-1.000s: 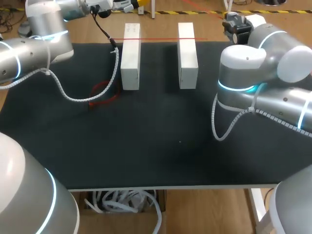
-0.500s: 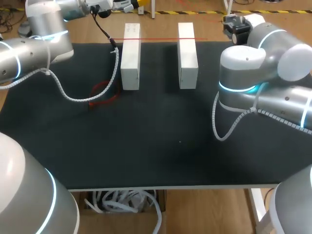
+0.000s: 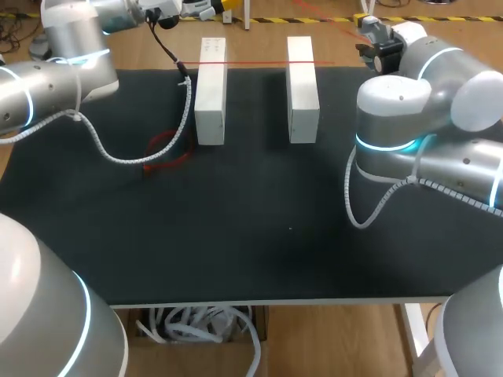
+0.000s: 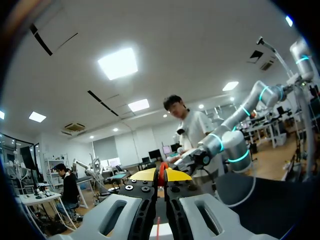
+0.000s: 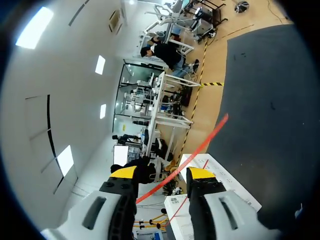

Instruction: Grab the tape and strap the tape.

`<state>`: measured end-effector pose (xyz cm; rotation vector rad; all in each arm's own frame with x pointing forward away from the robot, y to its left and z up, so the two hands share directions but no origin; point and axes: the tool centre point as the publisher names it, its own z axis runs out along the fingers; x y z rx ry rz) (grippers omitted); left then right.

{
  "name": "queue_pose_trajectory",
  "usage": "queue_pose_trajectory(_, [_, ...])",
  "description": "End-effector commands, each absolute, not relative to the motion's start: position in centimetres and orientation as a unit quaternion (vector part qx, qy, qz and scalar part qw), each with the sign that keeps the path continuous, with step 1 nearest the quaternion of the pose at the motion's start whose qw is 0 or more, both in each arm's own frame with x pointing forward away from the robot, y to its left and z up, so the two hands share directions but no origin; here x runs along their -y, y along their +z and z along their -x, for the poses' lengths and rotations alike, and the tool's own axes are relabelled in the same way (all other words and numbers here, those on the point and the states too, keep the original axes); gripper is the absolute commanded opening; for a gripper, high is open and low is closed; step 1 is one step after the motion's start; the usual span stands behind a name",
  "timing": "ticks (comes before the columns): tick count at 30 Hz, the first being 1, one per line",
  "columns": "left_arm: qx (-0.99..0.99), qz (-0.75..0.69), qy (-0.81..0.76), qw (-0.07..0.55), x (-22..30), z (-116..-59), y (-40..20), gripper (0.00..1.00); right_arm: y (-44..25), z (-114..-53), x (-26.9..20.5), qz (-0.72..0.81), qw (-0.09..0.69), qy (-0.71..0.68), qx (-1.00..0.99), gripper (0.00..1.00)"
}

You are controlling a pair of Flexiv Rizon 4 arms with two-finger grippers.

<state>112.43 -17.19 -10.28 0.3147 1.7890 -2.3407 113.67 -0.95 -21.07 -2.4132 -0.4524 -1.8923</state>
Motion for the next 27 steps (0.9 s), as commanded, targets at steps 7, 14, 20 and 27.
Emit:
queue_pose_trajectory(7, [-0.600,-0.107,-0.788,0.090,17.23,-112.52,-10.41,0.00,-21.10,-113.23,1.39,0.779,0.024,-0.610,0.144,0.47])
queue_pose_trajectory(14, [-0.600,-0.107,-0.788,0.090,17.23,-112.52,-10.41,0.00,-21.37,-113.62,1.73,0.783,0.015,-0.607,0.136,0.40])
queue_pose_trajectory(20, [-0.600,-0.107,-0.788,0.090,17.23,-112.52,-10.41,0.00,-21.01,-114.02,1.78,0.779,0.015,-0.613,0.133,0.45])
queue_pose_trajectory(27, [-0.600,-0.107,-0.788,0.090,17.23,-112.52,-10.41,0.00,-21.32,-113.67,1.72,0.780,0.015,-0.610,0.138,0.45])
